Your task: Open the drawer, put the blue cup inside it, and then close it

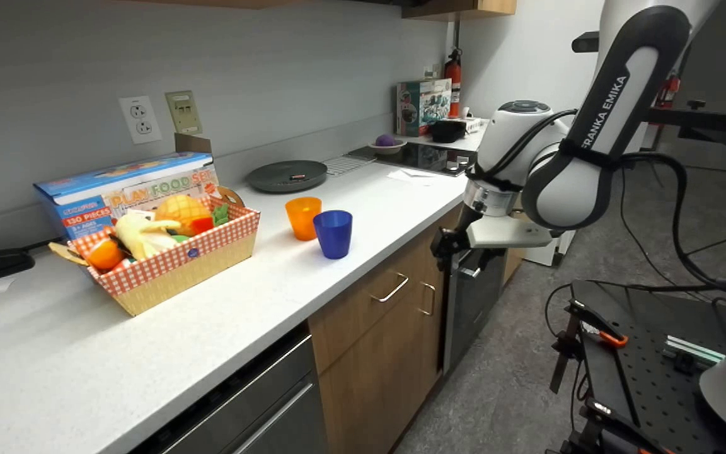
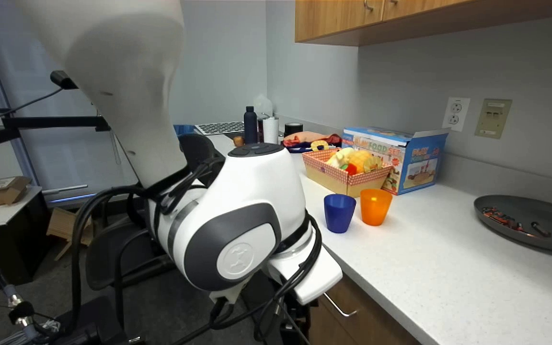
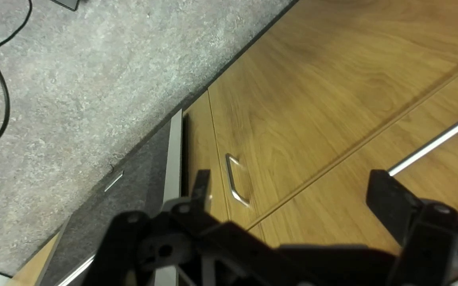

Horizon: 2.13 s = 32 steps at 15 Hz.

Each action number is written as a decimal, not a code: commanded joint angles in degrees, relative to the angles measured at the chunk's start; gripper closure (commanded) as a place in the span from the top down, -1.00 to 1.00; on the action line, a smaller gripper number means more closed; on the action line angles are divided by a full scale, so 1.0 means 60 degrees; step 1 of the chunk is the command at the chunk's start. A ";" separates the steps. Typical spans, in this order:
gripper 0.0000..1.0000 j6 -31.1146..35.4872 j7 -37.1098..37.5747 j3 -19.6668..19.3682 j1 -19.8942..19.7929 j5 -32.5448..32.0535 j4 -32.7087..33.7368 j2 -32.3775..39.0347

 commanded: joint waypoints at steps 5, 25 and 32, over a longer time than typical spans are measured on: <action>1.00 0.1343 0.0774 -0.0451 0.0716 0.0403 0.1821 0.2154; 1.00 0.1765 -0.3194 0.0364 0.2160 0.5757 0.2959 0.3863; 1.00 0.1478 -0.3443 0.0668 0.2141 0.6199 0.2745 0.3416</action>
